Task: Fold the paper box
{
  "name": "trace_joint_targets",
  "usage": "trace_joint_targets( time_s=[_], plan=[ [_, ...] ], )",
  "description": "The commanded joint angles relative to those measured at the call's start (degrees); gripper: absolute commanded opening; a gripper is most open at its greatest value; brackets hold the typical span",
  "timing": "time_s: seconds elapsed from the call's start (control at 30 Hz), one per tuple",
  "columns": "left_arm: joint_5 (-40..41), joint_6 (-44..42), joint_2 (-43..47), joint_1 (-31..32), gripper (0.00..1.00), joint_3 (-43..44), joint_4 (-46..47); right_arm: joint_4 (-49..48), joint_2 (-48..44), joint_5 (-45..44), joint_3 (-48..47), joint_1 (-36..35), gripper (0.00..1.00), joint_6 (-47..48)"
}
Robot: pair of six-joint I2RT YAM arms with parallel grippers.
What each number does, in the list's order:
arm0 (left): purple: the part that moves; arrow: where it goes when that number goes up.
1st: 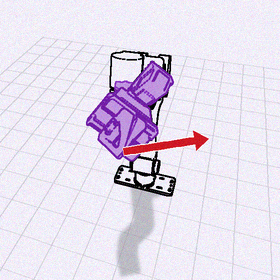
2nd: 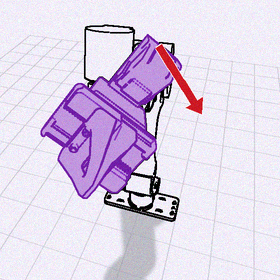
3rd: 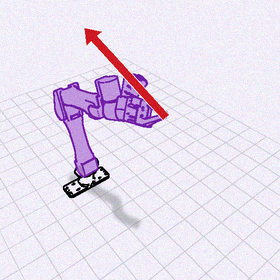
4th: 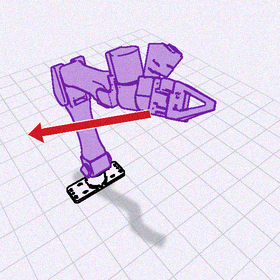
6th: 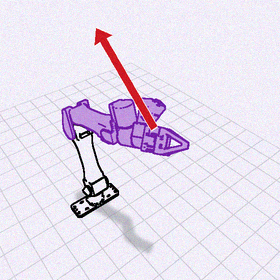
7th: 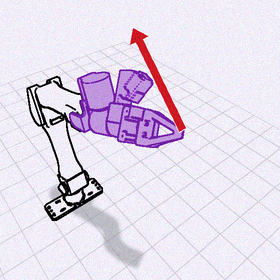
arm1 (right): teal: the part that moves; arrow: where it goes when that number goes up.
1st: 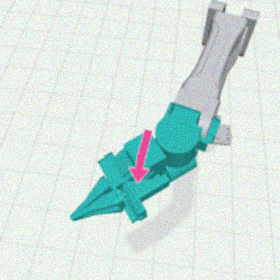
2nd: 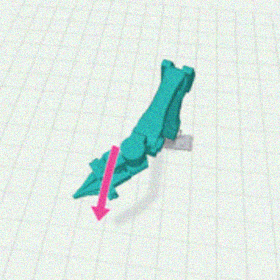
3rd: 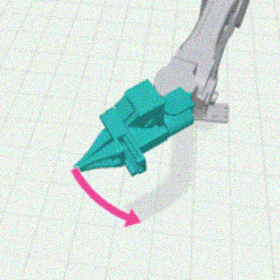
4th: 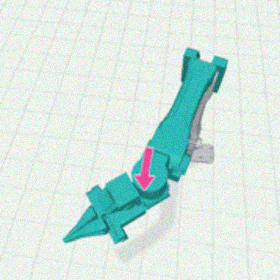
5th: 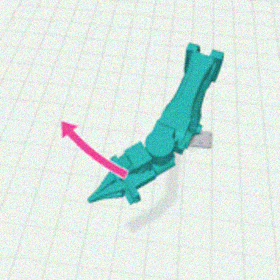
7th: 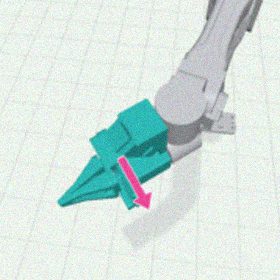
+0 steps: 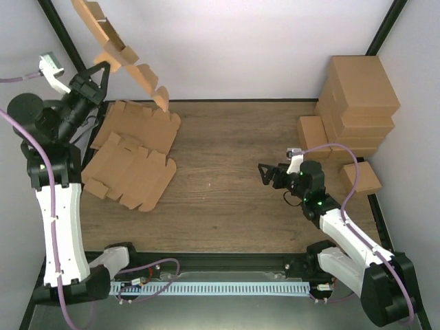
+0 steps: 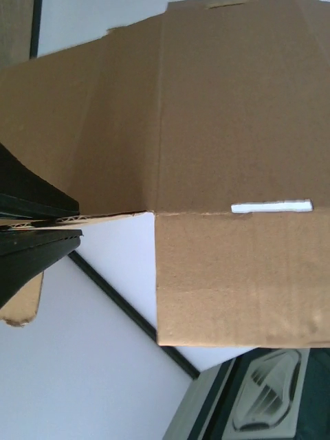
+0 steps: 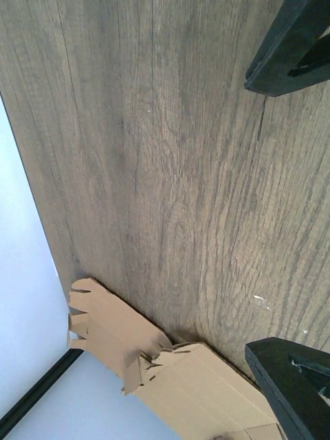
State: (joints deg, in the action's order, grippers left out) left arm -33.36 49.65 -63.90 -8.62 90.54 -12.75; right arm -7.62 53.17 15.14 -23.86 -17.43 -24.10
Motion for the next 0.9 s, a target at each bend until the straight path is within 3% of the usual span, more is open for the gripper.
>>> trace_joint_targets(
  time_s=[0.0, 0.4, 0.6, 0.87],
  plan=[
    [-5.6, 3.3, 1.1, 0.5, 0.07, -6.9, 2.7, 2.1, -1.6, -0.5, -1.2, 0.1, 1.00, 0.4],
    [-7.3, 3.2, 7.8, 17.1, 0.05, -39.7, 1.8, 9.4, -6.9, -4.4, -2.4, 0.1, 1.00, 1.4],
    [-2.4, 7.8, 10.2, 23.2, 0.06, -38.9, 5.9, 10.2, -8.6, -5.1, -1.8, 0.1, 1.00, 1.8],
    [0.8, 13.3, -1.6, 41.4, 0.06, -30.5, 14.6, 13.8, -12.8, -8.3, -1.9, 0.1, 1.00, 2.3]
  ],
)
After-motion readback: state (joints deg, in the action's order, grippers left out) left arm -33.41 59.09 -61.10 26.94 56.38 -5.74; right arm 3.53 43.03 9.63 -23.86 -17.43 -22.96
